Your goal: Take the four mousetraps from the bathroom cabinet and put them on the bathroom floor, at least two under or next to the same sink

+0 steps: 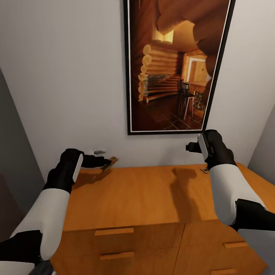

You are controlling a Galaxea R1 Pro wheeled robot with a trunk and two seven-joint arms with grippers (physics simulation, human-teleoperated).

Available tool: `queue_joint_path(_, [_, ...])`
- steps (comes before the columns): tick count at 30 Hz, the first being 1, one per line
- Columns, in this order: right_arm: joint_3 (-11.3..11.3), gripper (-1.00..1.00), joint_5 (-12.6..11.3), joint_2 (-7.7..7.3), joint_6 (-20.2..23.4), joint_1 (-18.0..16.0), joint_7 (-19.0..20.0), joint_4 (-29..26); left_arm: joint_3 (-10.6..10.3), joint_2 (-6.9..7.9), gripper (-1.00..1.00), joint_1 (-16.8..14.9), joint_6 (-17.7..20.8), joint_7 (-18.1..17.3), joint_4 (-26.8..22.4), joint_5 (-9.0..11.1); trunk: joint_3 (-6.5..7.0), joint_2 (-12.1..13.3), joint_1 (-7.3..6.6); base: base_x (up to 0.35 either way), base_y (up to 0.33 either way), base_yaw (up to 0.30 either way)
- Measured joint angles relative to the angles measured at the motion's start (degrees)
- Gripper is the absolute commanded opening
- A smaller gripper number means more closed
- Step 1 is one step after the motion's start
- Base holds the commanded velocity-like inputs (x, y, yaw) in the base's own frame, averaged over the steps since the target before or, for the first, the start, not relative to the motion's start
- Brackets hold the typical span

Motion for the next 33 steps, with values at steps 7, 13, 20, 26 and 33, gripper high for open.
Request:
queue_joint_path(7, [0.0,1.00,0.0,-0.01,0.0,0.0,0.0,0.0,0.0,0.03,-1.00,0.0,0.0,0.0,0.1,0.0,0.00,0.0,0.01,0.032,0.000,0.000])
queue_joint_path(13, [0.0,1.00,0.0,-0.09,0.0,0.0,0.0,0.0,0.0,-0.02,-1.00,0.0,0.1,-0.3,0.6,0.1,0.00,0.0,0.01,0.005,0.000,0.000])
queue_joint_path(20, [0.0,1.00,0.1,-0.58,0.0,0.0,0.0,0.0,-0.4,-1.31,-1.00,0.0,0.0,-0.9,2.8,0.7,0.00,0.0,0.01,0.000,0.000,0.000])
queue_joint_path(26, [0.0,1.00,0.2,-1.03,0.0,0.0,-0.3,0.3,-0.4,-2.34,-1.00,0.0,-0.1,-1.8,3.2,0.7,0.00,0.0,0.01,0.000,0.000,0.000])
queue_joint_path(33, [-0.1,1.00,0.3,-2.76,0.0,0.0,-0.5,0.8,-0.4,-2.59,-1.00,0.0,-0.1,-2.1,3.4,0.7,0.00,0.0,0.01,0.000,0.000,0.000])
